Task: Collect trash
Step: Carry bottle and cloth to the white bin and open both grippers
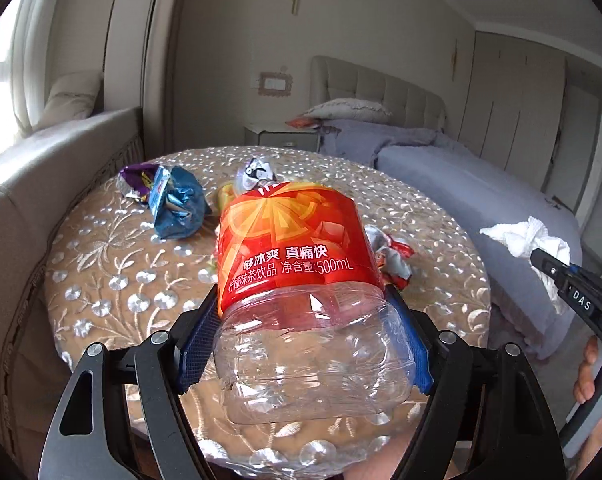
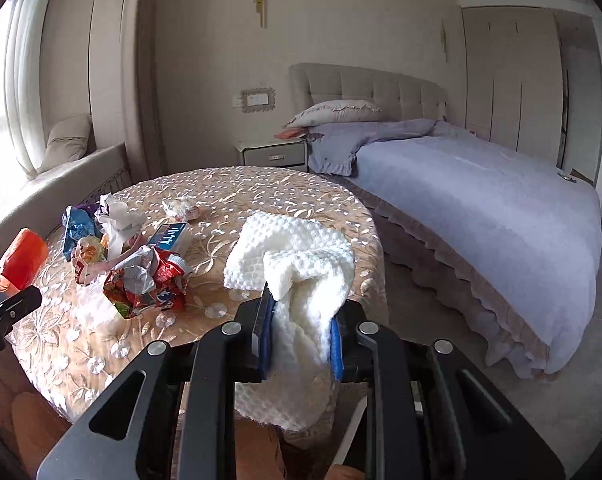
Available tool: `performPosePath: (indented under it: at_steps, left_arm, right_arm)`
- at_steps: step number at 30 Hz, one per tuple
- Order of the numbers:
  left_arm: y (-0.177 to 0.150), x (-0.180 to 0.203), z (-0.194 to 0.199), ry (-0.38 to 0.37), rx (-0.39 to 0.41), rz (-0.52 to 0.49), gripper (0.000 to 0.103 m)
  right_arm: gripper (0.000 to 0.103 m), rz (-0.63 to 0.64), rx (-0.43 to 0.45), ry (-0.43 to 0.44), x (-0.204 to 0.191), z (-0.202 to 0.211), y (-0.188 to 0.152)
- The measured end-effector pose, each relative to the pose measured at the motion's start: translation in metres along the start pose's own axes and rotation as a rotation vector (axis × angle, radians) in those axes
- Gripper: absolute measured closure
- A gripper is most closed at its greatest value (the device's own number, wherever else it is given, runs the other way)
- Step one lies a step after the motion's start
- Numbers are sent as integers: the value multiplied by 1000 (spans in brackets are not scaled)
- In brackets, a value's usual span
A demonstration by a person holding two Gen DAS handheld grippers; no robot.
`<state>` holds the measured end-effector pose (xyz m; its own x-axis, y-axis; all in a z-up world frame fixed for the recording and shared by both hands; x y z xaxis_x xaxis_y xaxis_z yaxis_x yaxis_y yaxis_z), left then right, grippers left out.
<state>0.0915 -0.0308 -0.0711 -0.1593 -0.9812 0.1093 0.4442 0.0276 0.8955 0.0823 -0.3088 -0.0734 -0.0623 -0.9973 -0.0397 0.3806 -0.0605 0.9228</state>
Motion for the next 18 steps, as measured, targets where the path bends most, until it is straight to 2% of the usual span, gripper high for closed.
performPosePath:
  at_steps: [4, 10, 15, 18]
  left_arm:
    - [-10, 45, 3, -110, -15, -64, 27]
    - [-37, 109, -8, -290, -82, -135, 27]
    - [-72, 159, -38, -419, -195, -195, 27]
    - [-100, 188, -61, -469, -285, -246, 27]
  right_arm:
    - [79, 2, 0, -69, 25, 19, -9]
    - [79, -1, -29, -150, 61, 43, -25]
    - [79, -27, -97, -184, 88, 45, -51]
    - [79, -53, -161, -182, 99, 36, -72]
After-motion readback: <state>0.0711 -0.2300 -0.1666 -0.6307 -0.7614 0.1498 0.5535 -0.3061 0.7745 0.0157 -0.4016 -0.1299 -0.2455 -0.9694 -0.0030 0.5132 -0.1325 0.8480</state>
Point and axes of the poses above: each gripper's, at about its wrist camera, not at the fingertips, and z roughly against the way its jaws point, x to its right, y to its top, the point moved 3 cm from there along -z, roughly the way its jaws point, and after that the axes turned 5 degrees about x, right-handed, at the moved point
